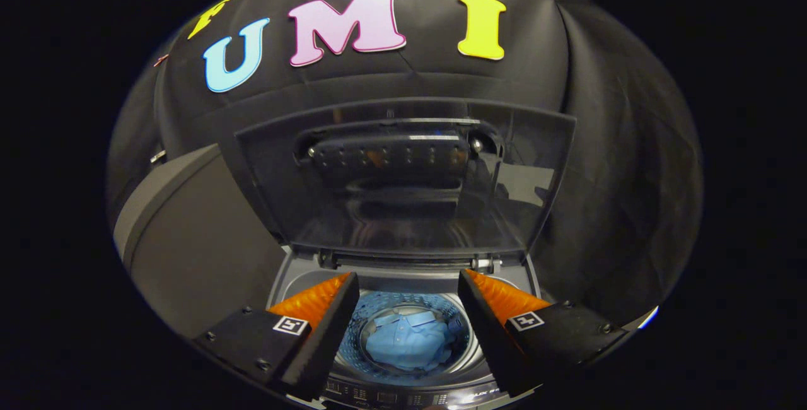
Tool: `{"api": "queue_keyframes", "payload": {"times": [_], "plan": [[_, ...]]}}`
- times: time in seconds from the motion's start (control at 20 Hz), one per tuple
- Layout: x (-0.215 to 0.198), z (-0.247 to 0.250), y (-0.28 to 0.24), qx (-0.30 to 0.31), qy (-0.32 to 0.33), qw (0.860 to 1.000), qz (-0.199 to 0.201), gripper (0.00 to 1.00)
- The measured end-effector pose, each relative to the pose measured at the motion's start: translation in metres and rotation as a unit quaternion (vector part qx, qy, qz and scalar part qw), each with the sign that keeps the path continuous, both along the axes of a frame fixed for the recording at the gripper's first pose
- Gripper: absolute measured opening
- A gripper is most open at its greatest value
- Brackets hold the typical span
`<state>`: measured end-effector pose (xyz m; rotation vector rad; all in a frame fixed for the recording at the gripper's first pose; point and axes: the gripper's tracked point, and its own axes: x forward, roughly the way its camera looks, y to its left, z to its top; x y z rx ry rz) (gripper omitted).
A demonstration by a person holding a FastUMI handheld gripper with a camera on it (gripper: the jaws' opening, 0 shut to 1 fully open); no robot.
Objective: Put the clothes into the washing machine and then close the washing machine lid.
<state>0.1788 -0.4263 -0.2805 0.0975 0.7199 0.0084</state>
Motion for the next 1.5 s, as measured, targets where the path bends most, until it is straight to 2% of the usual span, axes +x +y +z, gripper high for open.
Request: {"api": "queue_keyframes", "payload": {"times": [0.25,0.45,0.7,0.9,1.05,1.1,1.2,1.5], "plan": [[0.02,0.057,0.012,-0.008,-0.06,0.998,0.022,0.99],[0.044,0.102,0.018,0.005,-0.105,0.994,0.02,0.99],[0.08,0.125,0.016,0.014,-0.129,0.992,0.011,0.99],[0.122,0.123,0.009,0.014,-0.126,0.992,-0.005,0.99],[0.148,0.096,0.004,-0.002,-0.09,0.996,-0.007,0.99],[0.15,0.083,0.004,-0.004,-0.067,0.998,-0.007,0.99],[0.157,0.084,0.001,0.009,-0.069,0.997,-0.024,1.0],[0.137,0.083,0.003,0.004,-0.07,0.997,-0.012,1.0]]}}
